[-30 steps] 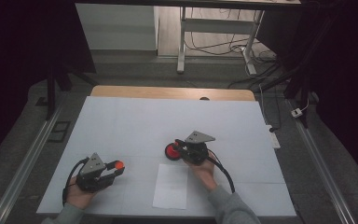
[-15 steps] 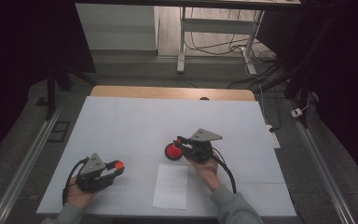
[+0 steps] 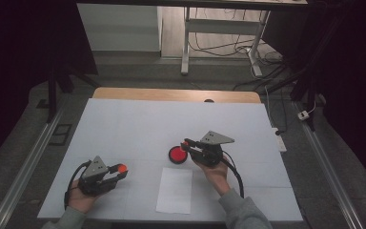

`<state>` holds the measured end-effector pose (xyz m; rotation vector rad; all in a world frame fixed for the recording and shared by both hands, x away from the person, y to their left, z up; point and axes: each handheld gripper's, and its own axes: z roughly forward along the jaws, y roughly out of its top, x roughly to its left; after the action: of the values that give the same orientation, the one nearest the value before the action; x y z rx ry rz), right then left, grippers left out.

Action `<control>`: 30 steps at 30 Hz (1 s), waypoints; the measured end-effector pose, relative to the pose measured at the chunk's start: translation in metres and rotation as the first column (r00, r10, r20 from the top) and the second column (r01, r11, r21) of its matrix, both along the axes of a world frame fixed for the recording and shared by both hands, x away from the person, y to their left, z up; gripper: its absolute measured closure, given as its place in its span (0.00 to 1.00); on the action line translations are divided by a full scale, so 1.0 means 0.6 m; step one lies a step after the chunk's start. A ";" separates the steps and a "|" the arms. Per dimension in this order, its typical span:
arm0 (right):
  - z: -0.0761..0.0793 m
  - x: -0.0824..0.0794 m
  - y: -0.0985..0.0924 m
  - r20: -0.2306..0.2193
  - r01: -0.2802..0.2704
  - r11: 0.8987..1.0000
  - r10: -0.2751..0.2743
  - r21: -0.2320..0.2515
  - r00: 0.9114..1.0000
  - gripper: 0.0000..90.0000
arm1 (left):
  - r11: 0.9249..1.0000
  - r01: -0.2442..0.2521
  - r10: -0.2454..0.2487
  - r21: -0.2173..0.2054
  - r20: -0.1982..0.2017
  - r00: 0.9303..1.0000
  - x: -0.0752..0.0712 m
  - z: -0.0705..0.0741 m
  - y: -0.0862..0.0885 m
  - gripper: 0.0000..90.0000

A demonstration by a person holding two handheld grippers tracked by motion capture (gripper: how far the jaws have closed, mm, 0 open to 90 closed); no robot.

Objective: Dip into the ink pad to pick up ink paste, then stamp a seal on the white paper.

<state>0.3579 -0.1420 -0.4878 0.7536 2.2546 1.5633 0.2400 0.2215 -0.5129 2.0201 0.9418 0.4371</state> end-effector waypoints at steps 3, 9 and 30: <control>0.006 -0.006 -0.003 0.000 -0.011 1.000 0.011 0.002 1.000 0.81 | 1.000 -0.001 0.001 0.004 -0.001 1.000 -0.001 -0.001 -0.001 0.71; 0.011 -0.010 -0.007 -0.001 -0.022 1.000 0.022 0.005 1.000 0.81 | 1.000 -0.007 0.007 0.004 -0.005 1.000 0.002 -0.003 0.001 0.71; 0.024 -0.036 -0.023 -0.004 -0.047 0.999 0.047 0.012 0.999 0.81 | 1.000 -0.014 0.014 0.002 -0.005 1.000 0.001 -0.003 0.006 0.71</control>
<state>0.3365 -0.1559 -0.4735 0.7128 2.2831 1.5996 0.2405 0.2249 -0.5148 2.0183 0.9599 0.4410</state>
